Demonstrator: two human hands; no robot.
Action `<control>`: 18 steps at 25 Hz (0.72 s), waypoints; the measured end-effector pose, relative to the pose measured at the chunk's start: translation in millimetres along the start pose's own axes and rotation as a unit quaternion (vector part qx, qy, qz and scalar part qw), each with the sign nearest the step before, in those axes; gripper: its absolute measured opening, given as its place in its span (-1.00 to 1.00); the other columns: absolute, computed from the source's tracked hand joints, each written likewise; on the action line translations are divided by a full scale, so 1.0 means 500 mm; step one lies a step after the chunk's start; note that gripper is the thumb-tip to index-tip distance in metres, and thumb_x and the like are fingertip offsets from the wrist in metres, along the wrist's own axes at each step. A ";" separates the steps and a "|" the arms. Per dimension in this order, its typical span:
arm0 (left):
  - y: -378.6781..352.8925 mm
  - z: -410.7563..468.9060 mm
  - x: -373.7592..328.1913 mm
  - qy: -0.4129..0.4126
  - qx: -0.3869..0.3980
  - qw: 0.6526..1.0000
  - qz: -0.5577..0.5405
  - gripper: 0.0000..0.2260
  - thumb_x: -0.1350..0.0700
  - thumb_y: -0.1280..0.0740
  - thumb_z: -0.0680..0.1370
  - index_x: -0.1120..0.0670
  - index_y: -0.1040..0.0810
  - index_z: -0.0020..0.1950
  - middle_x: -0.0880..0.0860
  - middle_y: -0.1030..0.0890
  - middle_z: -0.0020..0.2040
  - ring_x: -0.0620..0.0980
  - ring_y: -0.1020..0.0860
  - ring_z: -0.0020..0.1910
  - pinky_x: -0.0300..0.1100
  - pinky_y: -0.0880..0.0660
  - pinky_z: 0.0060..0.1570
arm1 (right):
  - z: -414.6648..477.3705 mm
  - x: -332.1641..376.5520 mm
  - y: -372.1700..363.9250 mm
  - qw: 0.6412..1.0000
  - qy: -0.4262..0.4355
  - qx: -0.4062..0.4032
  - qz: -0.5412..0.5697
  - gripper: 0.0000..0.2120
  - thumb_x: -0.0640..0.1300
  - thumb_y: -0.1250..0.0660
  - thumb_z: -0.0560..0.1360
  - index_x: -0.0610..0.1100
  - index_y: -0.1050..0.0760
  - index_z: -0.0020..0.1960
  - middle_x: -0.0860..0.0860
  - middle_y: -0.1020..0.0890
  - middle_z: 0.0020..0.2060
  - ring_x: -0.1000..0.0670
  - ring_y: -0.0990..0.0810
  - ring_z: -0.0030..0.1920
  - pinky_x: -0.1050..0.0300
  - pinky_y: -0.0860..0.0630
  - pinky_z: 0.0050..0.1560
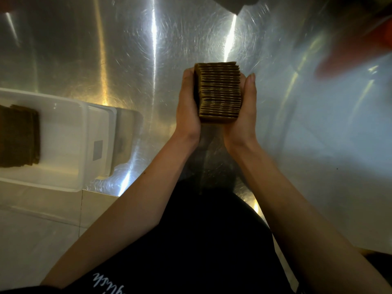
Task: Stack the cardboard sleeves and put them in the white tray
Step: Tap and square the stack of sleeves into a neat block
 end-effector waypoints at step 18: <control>0.018 -0.018 -0.026 -0.124 0.016 0.988 0.093 -0.65 -0.11 -0.04 0.64 -0.10 -0.59 0.20 -0.14 -0.59 0.27 -0.20 -0.49 0.34 -0.19 -0.39 0.36 | -0.010 -0.002 0.010 0.999 0.010 -0.029 0.014 -0.54 0.10 0.03 0.62 -0.04 -0.61 0.13 -0.04 -0.64 0.07 -0.07 -0.58 0.15 -0.05 -0.45 0.28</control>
Point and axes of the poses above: each hand's wrist, its own z-axis towards the middle knuckle, its own y-axis out of the back of the hand, x = y × z, the point moved 2 cm from there along z, towards the middle knuckle
